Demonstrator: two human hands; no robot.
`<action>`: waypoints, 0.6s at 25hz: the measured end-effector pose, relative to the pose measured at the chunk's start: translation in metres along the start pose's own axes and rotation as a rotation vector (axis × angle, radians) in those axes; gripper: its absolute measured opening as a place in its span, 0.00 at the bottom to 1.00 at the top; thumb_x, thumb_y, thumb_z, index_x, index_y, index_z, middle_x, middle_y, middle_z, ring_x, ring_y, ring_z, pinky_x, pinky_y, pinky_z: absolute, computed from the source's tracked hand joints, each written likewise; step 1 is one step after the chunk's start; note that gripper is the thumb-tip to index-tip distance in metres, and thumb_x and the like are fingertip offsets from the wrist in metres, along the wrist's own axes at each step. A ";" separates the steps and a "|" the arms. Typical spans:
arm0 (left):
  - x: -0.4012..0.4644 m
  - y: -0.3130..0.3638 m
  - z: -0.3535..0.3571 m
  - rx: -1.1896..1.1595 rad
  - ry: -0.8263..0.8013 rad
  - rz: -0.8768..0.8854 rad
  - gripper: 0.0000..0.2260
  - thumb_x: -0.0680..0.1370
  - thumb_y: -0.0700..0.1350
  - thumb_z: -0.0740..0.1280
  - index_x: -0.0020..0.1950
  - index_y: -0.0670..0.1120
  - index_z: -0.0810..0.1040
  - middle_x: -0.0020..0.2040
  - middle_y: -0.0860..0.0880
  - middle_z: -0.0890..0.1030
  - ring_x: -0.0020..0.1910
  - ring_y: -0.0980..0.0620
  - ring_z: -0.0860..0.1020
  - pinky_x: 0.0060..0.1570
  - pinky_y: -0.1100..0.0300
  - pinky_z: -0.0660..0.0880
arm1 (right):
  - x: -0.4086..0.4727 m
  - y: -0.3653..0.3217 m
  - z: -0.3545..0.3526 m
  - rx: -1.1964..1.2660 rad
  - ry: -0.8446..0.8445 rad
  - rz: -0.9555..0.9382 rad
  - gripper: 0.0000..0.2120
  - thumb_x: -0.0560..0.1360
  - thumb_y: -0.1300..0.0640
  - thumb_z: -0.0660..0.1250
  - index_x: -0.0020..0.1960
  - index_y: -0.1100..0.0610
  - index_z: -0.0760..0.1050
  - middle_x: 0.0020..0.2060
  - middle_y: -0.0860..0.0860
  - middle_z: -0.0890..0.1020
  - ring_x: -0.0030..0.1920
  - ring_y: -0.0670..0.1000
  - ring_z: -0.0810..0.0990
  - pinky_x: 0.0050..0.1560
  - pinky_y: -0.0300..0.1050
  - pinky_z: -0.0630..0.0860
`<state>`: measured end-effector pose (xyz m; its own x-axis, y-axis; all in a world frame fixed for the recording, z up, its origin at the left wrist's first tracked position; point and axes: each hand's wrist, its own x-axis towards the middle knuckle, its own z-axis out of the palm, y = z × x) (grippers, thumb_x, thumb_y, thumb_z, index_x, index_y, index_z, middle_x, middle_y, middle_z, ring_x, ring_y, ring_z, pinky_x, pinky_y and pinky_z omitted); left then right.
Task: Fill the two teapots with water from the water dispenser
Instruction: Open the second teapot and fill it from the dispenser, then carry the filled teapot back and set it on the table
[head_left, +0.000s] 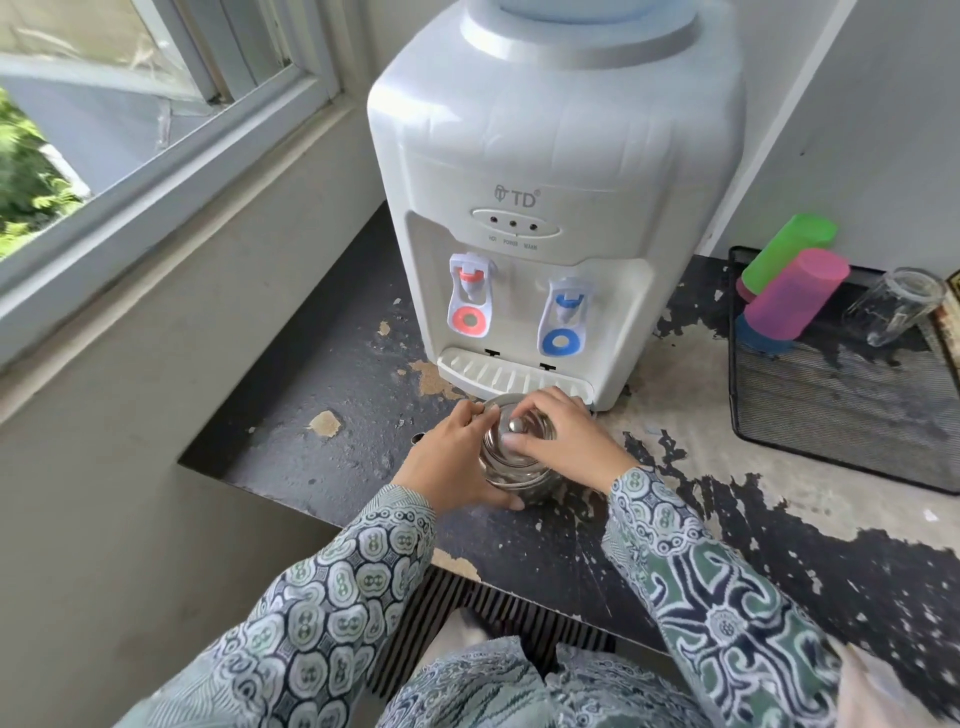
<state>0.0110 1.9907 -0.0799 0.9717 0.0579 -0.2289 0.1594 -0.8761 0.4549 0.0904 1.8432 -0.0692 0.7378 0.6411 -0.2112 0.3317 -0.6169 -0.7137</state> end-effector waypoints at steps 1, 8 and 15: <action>0.002 0.002 -0.005 0.011 -0.026 0.010 0.49 0.59 0.62 0.75 0.73 0.48 0.59 0.69 0.50 0.65 0.65 0.49 0.70 0.64 0.51 0.70 | -0.001 0.002 -0.001 0.023 -0.001 0.007 0.13 0.71 0.44 0.66 0.51 0.50 0.73 0.54 0.46 0.72 0.59 0.49 0.67 0.56 0.44 0.63; 0.018 0.000 -0.038 -0.037 -0.132 0.028 0.27 0.71 0.63 0.65 0.51 0.39 0.81 0.44 0.41 0.82 0.35 0.50 0.77 0.36 0.64 0.74 | -0.014 -0.003 -0.001 0.234 0.004 0.005 0.21 0.76 0.40 0.52 0.58 0.50 0.74 0.54 0.45 0.75 0.57 0.45 0.71 0.59 0.43 0.67; 0.011 -0.007 -0.033 -0.224 -0.018 -0.034 0.17 0.75 0.56 0.64 0.42 0.42 0.79 0.35 0.43 0.79 0.30 0.51 0.74 0.32 0.63 0.70 | -0.023 -0.001 0.002 0.328 0.145 0.062 0.20 0.72 0.38 0.53 0.43 0.55 0.69 0.34 0.49 0.72 0.36 0.49 0.71 0.36 0.36 0.65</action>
<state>0.0267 2.0133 -0.0573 0.9621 0.0753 -0.2620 0.2288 -0.7455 0.6260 0.0720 1.8305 -0.0652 0.8344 0.5206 -0.1809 0.0944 -0.4583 -0.8838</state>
